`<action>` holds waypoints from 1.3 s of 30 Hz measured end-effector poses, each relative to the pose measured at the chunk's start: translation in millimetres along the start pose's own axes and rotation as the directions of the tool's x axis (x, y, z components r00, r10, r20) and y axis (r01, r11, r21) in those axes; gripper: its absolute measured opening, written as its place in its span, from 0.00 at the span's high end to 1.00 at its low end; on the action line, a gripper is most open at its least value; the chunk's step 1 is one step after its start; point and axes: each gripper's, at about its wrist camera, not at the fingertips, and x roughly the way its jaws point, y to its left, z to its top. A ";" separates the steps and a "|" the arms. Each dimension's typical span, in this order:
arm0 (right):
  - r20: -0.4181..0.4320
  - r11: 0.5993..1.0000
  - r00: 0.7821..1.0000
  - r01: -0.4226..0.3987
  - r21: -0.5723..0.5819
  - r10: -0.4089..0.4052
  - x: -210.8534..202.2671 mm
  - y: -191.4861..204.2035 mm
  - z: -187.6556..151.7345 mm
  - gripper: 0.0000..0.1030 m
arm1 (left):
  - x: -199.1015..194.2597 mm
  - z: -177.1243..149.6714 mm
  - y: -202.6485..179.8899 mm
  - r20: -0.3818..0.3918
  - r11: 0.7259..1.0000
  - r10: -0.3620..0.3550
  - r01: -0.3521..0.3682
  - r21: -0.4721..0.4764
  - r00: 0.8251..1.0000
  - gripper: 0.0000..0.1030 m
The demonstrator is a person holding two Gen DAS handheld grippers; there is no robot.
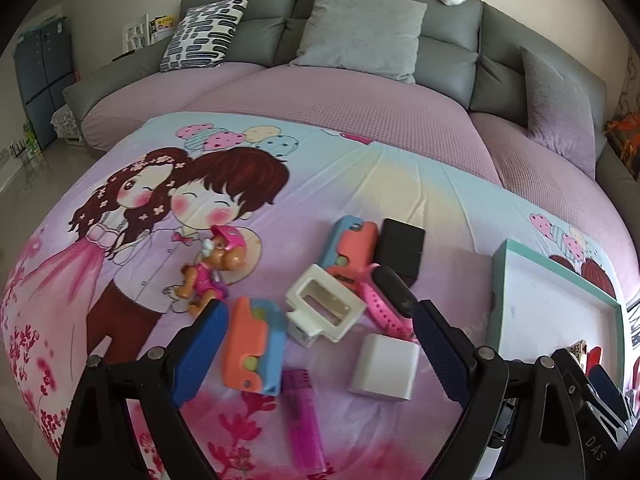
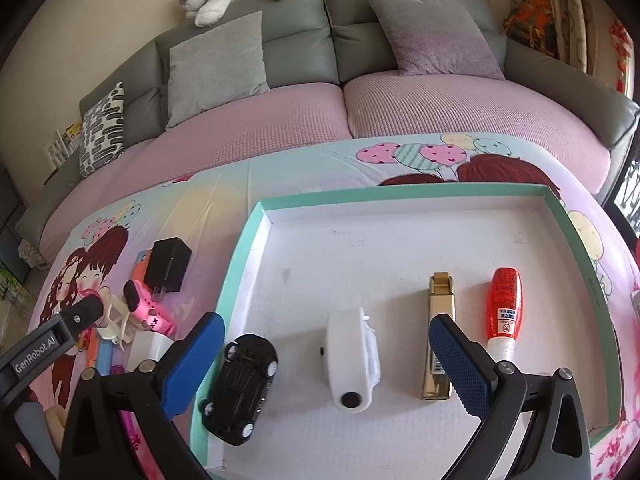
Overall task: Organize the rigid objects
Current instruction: 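Withdraw both tools from the tray back toward the remaining objects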
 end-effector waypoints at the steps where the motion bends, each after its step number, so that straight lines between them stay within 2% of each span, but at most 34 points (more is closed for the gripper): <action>1: 0.010 1.000 1.000 -0.005 -0.009 0.005 -2.0 3.6 0.2 0.00 | -0.8 0.9 4.6 0.002 1.000 0.004 -0.004 -0.009 1.000 0.09; 6: 0.046 0.998 0.997 -0.057 -0.039 0.058 -10.5 22.5 1.4 0.00 | -4.3 4.4 29.2 0.003 0.998 0.004 -0.003 -0.058 1.000 0.09; 11: 0.069 0.992 0.994 -0.083 -0.094 0.089 -16.1 45.3 -0.2 0.00 | -6.5 5.6 45.9 -0.016 0.999 0.000 -0.001 -0.053 1.000 0.09; 16: 0.044 0.982 0.989 -0.135 -0.130 0.142 -12.5 67.2 -5.8 0.00 | -4.1 4.5 59.1 -0.052 0.999 -0.005 0.003 -0.045 0.999 0.09; 20: 0.032 0.971 0.986 -0.156 -0.183 0.165 -11.9 88.8 -13.1 0.00 | -0.1 2.2 70.9 -0.077 0.999 0.023 -0.026 -0.039 0.997 0.09; 30: -0.070 0.934 0.966 -0.257 -0.248 0.248 1.6 130.9 -35.6 0.00 | 7.6 -2.2 104.8 -0.119 0.993 0.036 -0.049 -0.110 0.992 0.09; 34: -0.131 0.923 0.969 -0.238 -0.301 0.208 13.9 146.6 -49.6 0.00 | 10.7 -4.6 111.3 -0.130 0.990 0.008 -0.027 -0.139 0.992 0.09; 39: -0.192 0.918 0.963 -0.243 -0.312 0.190 25.5 152.6 -59.1 0.01 | 19.3 -8.2 113.2 -0.159 0.990 0.011 -0.033 -0.135 0.987 0.09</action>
